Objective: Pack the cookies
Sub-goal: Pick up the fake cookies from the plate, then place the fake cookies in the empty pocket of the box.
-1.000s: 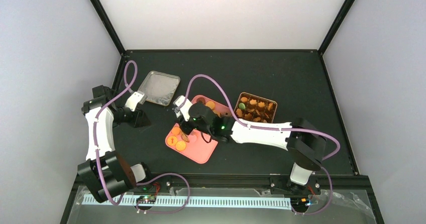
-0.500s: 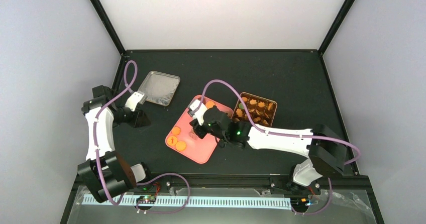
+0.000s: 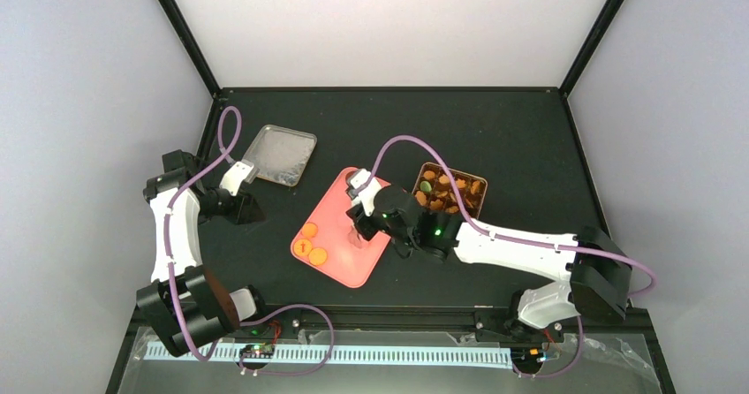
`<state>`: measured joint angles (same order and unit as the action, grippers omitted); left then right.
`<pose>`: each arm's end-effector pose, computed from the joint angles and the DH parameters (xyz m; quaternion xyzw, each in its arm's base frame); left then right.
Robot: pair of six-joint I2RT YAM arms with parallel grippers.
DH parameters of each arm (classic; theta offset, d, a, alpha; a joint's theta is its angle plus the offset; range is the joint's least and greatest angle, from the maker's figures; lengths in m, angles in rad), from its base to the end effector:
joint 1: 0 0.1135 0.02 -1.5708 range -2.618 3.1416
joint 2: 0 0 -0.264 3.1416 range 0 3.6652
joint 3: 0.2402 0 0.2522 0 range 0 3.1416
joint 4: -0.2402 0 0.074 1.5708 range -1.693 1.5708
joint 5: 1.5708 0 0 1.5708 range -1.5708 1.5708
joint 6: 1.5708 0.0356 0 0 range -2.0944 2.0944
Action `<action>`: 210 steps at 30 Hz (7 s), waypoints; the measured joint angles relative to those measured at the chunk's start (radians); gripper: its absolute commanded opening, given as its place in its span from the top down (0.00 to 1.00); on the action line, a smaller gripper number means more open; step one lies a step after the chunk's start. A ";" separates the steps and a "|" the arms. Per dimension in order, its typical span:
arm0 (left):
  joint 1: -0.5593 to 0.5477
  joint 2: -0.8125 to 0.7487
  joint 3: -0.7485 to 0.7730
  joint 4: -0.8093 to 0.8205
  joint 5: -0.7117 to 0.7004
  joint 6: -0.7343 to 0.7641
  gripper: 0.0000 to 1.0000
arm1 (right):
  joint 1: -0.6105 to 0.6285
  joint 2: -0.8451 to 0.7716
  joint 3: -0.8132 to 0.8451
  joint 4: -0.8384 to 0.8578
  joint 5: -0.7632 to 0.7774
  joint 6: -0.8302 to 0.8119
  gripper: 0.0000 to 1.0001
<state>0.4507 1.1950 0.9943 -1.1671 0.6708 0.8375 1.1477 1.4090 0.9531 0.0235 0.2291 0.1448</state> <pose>0.1858 0.0653 0.2692 0.2133 0.9155 -0.2044 0.2731 0.1398 0.2907 0.2745 -0.3482 0.7634 0.2456 0.4854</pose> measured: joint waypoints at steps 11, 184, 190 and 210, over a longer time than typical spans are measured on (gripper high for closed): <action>0.000 0.000 0.000 0.000 0.000 0.000 0.55 | -0.050 0.061 0.009 0.023 -0.003 0.026 0.64; 0.000 0.000 0.019 -0.023 0.014 0.016 0.54 | -0.336 -0.439 -0.163 -0.210 0.169 -0.012 0.80; 0.000 0.000 0.019 -0.023 0.014 0.016 0.54 | -0.336 -0.468 -0.160 -0.219 0.163 -0.011 0.81; 0.001 0.000 0.018 -0.023 0.014 0.020 0.54 | -0.336 -0.413 -0.196 -0.208 0.154 0.014 0.82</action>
<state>0.4515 1.1954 1.0126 -1.1896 0.6849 0.8574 0.8120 0.9962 0.7567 -0.1841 0.3832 0.1593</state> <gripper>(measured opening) 0.457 0.185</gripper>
